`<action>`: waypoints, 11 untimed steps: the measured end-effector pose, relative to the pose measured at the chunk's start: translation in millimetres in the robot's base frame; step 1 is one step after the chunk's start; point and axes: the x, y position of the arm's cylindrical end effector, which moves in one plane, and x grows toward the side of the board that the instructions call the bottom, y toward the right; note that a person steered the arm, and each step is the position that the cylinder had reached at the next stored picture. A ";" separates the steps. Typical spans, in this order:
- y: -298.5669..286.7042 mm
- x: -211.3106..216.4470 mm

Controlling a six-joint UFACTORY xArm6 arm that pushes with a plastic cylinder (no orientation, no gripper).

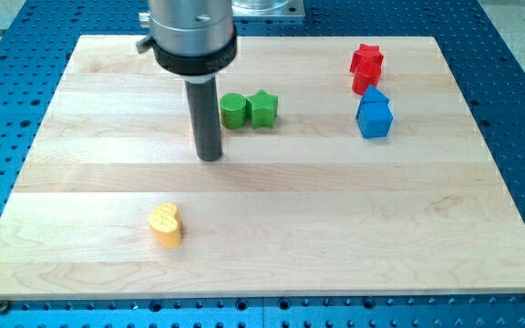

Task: Move the heart towards the left side of the hexagon

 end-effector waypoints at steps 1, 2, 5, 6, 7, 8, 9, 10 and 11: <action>-13.0 -26.9; -8.4 -1.7; 6.1 175.5; -30.8 125.5; -61.0 70.1; -86.7 64.3; -112.6 94.5; -129.8 76.4; -100.8 30.9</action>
